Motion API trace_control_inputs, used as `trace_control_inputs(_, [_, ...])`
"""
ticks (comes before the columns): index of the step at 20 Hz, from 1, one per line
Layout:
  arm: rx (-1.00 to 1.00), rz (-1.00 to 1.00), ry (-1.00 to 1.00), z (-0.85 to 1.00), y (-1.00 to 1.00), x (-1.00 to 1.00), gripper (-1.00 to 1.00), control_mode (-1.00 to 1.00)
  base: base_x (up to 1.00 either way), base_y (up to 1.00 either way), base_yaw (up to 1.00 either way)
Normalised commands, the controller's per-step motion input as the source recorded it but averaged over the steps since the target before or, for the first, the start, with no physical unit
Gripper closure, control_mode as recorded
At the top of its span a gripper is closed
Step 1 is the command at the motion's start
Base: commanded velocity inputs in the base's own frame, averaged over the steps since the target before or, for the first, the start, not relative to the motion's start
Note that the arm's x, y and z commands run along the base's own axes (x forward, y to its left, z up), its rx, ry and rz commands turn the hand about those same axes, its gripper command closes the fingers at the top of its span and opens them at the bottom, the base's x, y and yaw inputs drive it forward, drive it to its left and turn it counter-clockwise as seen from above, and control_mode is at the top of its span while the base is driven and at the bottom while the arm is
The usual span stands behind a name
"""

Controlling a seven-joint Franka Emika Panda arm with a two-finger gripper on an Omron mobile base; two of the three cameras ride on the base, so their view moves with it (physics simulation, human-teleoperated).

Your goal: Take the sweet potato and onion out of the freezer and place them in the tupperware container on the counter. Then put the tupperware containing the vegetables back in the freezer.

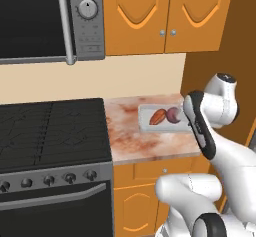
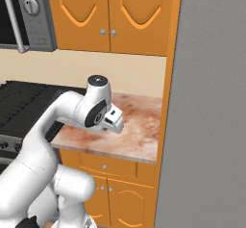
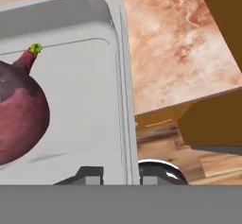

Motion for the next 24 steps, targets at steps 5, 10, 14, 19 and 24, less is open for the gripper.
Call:
trace_control_inputs(5, [0.09,0.00,-0.04,1.00,0.25,-0.84,1.00,-1.00,0.00,0.00,0.00])
trace_control_inputs(10, [0.01,-0.02,-0.01,1.00,0.29,-0.89,1.00,-1.00,0.00,0.00,0.00])
trace_control_inputs(14, [0.00,-0.04,0.00,0.75,0.18,-0.94,1.00,-1.00,0.00,0.00,0.00])
trace_control_inputs(19, [0.00,-0.01,0.00,0.33,0.06,-0.73,1.00,-1.00,0.00,0.00,0.00])
trace_control_inputs(24, [0.00,0.00,0.03,0.00,0.00,-0.29,1.00,-1.00,0.00,0.00,0.00])
